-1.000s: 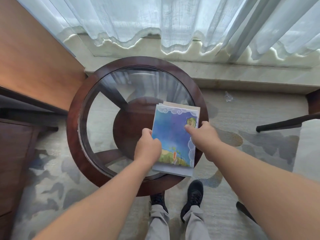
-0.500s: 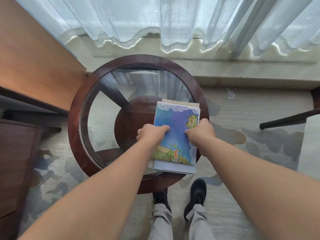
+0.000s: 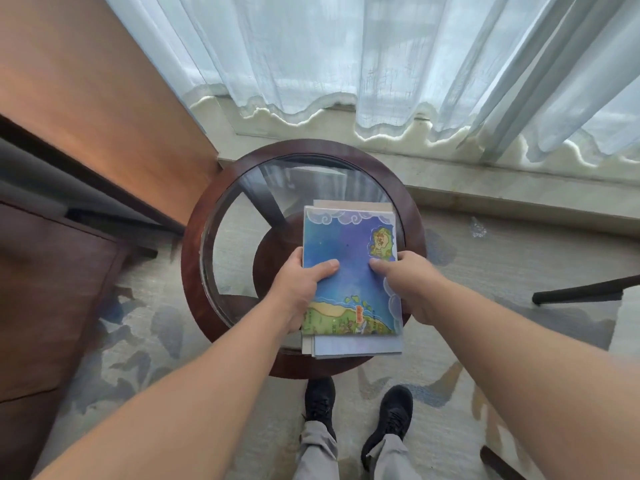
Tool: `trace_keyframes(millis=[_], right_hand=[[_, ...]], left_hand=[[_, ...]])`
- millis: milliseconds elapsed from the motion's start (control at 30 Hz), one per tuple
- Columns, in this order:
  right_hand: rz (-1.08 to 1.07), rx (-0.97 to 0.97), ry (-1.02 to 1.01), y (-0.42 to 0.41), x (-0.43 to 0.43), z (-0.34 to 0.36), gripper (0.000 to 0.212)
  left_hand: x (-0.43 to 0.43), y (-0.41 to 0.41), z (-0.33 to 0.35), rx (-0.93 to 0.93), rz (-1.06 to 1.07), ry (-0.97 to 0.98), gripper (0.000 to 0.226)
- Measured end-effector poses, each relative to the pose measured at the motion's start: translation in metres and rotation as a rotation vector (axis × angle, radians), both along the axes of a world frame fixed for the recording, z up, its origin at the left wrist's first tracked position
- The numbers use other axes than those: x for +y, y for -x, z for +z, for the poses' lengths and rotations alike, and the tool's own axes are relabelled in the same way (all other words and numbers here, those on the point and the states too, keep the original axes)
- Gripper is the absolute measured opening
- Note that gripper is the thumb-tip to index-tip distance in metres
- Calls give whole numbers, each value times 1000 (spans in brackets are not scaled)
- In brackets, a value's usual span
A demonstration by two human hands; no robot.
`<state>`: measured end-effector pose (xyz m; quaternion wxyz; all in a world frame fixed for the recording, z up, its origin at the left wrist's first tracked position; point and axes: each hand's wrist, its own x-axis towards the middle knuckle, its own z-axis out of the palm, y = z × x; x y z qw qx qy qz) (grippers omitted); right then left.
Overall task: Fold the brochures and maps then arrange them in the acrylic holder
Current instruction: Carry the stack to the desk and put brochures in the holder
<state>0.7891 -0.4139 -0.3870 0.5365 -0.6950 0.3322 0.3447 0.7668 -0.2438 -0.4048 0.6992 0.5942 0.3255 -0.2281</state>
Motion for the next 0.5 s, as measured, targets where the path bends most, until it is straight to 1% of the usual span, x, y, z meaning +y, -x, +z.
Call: trace_keyframes(millis=[67, 133, 200, 267, 367, 500], right_hand=[[88, -25, -27, -2, 13, 30, 20], [193, -94, 38, -2, 32, 62, 24], [354, -186, 111, 4, 55, 97, 27], [511, -281, 129, 12, 82, 134, 18], [683, -390, 123, 26, 128, 186, 27], [841, -480, 83, 54, 198, 250, 27]], left_hand=[[13, 8, 26, -29, 71, 24, 35], [25, 20, 57, -64, 135, 15, 35], [41, 36, 93, -107, 208, -17, 34], [64, 56, 130, -152, 295, -47, 32], [106, 90, 181, -221, 407, -106, 25], [161, 142, 246, -281, 532, -164, 26]])
